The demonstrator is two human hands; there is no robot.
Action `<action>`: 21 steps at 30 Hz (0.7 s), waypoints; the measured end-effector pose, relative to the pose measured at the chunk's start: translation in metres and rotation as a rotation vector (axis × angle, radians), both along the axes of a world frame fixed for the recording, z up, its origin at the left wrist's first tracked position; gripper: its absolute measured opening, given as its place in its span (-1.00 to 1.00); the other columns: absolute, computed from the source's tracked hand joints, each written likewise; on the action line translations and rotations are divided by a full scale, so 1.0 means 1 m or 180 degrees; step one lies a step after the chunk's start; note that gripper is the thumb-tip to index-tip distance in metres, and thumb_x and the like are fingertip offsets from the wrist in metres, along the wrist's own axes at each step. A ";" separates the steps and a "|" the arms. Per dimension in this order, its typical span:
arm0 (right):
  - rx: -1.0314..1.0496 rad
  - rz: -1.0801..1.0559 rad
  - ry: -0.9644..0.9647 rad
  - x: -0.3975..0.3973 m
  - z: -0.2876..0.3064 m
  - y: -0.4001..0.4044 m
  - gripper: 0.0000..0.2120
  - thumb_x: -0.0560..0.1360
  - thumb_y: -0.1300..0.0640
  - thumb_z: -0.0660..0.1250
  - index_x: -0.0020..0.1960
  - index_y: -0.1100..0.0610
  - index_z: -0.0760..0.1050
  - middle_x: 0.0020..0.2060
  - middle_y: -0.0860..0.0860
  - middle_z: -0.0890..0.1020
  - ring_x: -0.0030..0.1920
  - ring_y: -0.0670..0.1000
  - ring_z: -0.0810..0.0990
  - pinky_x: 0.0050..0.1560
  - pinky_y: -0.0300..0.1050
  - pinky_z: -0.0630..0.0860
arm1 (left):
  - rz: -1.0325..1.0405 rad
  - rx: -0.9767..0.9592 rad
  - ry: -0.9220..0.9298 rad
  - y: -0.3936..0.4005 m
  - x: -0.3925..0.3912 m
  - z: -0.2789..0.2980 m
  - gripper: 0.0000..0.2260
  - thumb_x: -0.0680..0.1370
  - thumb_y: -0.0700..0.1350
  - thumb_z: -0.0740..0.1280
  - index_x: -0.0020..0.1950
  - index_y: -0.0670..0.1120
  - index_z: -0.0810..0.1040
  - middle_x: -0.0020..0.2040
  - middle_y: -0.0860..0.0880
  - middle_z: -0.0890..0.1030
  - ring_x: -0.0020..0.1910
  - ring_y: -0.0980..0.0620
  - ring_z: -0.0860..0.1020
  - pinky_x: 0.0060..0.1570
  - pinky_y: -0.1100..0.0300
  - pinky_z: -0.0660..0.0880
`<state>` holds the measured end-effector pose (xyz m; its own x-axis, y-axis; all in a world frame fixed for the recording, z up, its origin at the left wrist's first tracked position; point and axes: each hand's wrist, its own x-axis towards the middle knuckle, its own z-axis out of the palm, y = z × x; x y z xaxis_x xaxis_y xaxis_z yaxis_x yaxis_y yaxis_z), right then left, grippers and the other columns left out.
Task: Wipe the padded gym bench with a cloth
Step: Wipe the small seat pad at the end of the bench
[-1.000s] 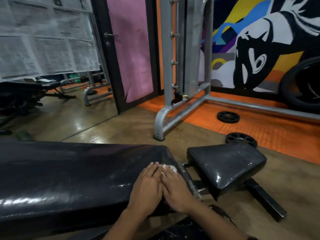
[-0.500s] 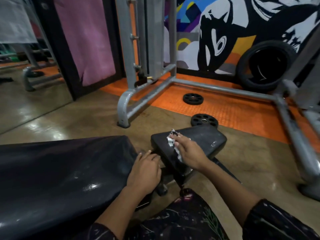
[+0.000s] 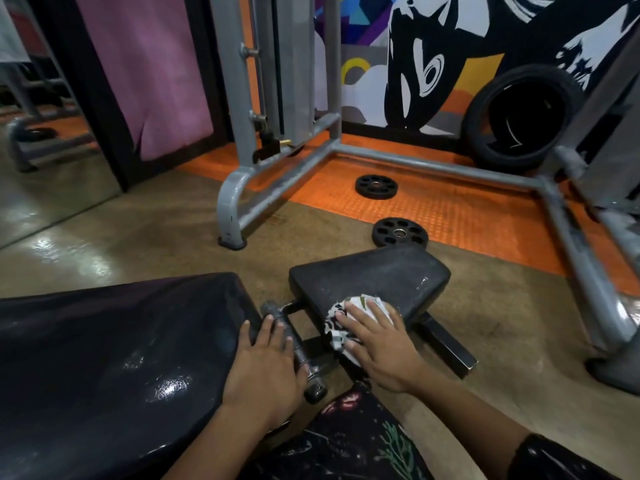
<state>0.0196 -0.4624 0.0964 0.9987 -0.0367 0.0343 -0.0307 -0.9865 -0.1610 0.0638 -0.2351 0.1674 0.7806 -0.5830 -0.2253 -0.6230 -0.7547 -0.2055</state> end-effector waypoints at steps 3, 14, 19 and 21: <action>0.0130 -0.0348 0.0187 0.031 0.009 -0.005 -0.51 0.60 -0.24 -0.13 0.52 -0.27 -0.01 0.56 -0.21 -0.02 0.56 0.03 -0.18 0.49 0.14 -0.27 | 0.0014 0.0111 0.0007 -0.004 -0.003 0.003 -0.42 0.62 0.18 -0.16 0.54 -0.11 0.11 0.58 -0.14 -0.01 0.55 -0.11 -0.15 0.43 -0.21 -0.23; 0.0250 0.0049 0.0190 0.001 0.006 -0.003 -0.48 0.57 -0.28 -0.23 0.51 -0.27 0.03 0.56 -0.20 -0.03 0.56 0.01 -0.21 0.50 0.11 -0.26 | 0.0008 0.0164 0.0058 -0.005 -0.005 0.009 -0.46 0.63 0.11 -0.15 0.52 -0.14 0.17 0.57 -0.15 0.02 0.55 -0.14 -0.13 0.43 -0.20 -0.24; 0.0161 -0.0476 0.0507 0.055 0.014 0.012 -0.54 0.63 -0.16 -0.12 0.52 -0.26 -0.04 0.57 -0.13 -0.06 0.56 0.13 -0.21 0.47 0.25 -0.24 | 0.0017 0.0179 0.0010 -0.005 -0.003 0.005 -0.45 0.63 0.12 -0.15 0.52 -0.14 0.18 0.57 -0.15 0.04 0.55 -0.14 -0.12 0.44 -0.20 -0.22; 0.0089 -0.0221 0.0434 0.044 0.014 0.021 -0.52 0.61 -0.18 -0.16 0.53 -0.24 -0.03 0.57 -0.13 -0.07 0.55 0.13 -0.24 0.46 0.25 -0.25 | -0.0002 0.0151 -0.0008 -0.005 -0.003 0.004 -0.45 0.63 0.12 -0.15 0.53 -0.14 0.15 0.57 -0.15 0.03 0.55 -0.14 -0.13 0.45 -0.19 -0.21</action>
<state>0.0640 -0.4413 0.1105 0.9891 -0.1047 -0.1034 -0.1220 -0.9764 -0.1782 0.0608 -0.2397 0.1716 0.7808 -0.5722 -0.2507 -0.6229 -0.7438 -0.2424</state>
